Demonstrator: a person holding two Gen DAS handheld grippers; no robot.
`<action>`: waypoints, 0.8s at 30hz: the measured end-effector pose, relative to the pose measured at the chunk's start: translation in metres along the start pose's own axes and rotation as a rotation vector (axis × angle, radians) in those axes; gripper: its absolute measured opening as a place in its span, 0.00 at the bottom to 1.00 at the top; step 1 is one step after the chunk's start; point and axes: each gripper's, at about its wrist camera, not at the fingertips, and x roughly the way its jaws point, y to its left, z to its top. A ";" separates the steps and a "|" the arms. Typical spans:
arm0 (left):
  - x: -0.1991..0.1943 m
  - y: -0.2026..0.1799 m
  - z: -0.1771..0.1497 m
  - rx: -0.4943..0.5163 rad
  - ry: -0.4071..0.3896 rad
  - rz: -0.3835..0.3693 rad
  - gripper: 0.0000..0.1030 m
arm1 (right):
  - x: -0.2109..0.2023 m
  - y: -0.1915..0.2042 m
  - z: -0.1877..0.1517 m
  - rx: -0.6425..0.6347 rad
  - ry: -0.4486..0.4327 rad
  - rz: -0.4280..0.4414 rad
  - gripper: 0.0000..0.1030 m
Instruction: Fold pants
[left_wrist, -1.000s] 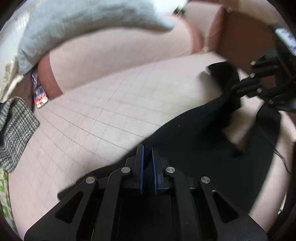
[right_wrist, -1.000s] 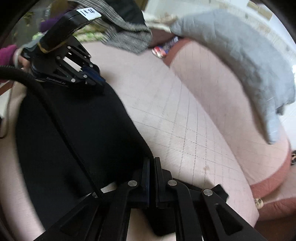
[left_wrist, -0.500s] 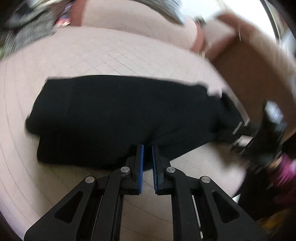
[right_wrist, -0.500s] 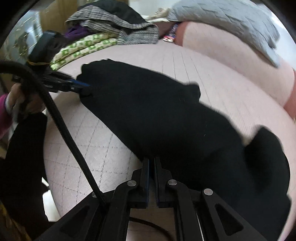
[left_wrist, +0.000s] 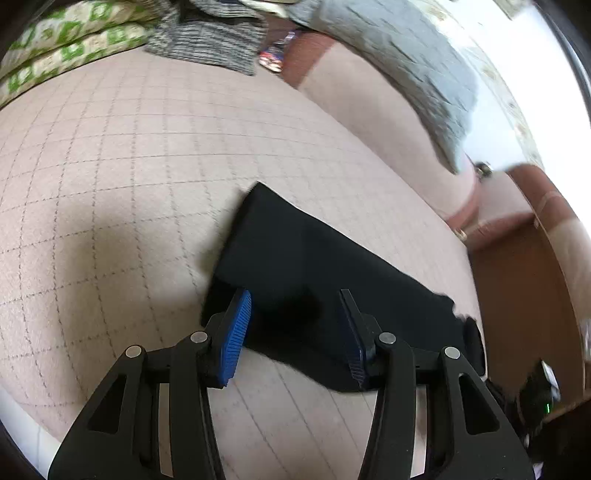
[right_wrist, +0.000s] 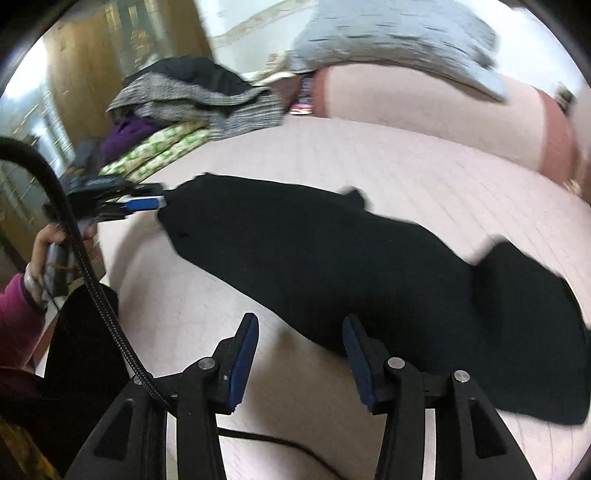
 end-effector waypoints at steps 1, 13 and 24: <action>0.002 0.001 0.003 -0.006 -0.009 0.012 0.45 | 0.007 0.008 0.005 -0.028 -0.009 0.005 0.44; -0.008 -0.015 0.007 0.093 -0.061 -0.033 0.21 | 0.063 0.032 0.044 -0.099 -0.015 0.025 0.04; -0.007 0.012 -0.018 0.025 0.015 0.058 0.21 | 0.071 0.047 0.022 -0.118 0.059 0.026 0.15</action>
